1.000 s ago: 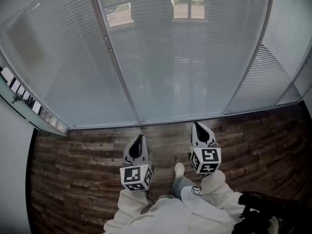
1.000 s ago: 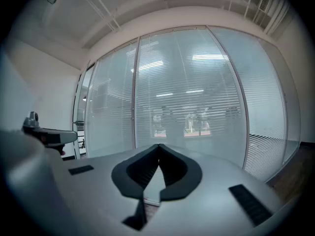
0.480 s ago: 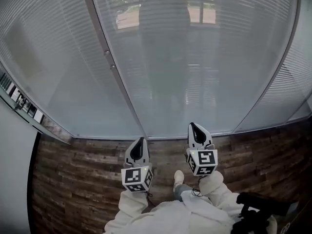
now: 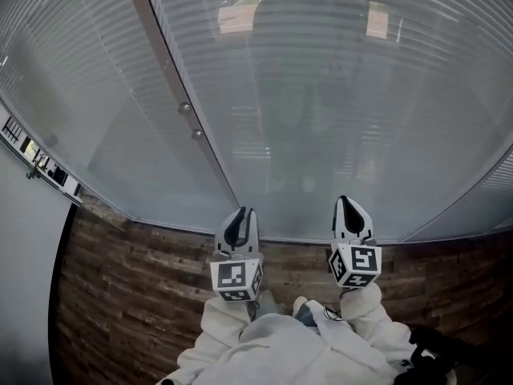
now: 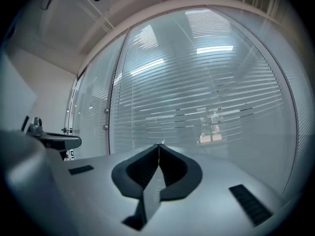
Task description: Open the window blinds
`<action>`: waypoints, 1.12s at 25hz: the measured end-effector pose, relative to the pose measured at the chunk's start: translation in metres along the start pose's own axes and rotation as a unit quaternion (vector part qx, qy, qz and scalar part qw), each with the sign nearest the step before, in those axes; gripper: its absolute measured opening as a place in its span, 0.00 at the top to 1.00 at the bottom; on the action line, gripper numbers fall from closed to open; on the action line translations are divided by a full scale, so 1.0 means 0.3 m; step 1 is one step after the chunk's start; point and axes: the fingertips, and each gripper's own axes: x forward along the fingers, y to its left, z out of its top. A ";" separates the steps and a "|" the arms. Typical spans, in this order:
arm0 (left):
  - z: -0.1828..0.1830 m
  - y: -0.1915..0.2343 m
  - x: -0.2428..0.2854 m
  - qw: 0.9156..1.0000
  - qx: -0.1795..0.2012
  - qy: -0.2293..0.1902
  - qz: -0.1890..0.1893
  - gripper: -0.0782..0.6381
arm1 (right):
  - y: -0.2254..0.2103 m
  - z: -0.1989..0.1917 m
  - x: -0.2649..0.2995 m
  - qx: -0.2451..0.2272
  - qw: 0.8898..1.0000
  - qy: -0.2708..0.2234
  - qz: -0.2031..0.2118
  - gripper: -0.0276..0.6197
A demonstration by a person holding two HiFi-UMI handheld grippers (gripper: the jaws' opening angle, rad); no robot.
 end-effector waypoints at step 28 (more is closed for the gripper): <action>0.104 0.633 0.510 0.736 0.653 0.149 0.095 0.71 | -0.095 0.044 0.102 0.050 0.994 -0.038 -0.091 0.94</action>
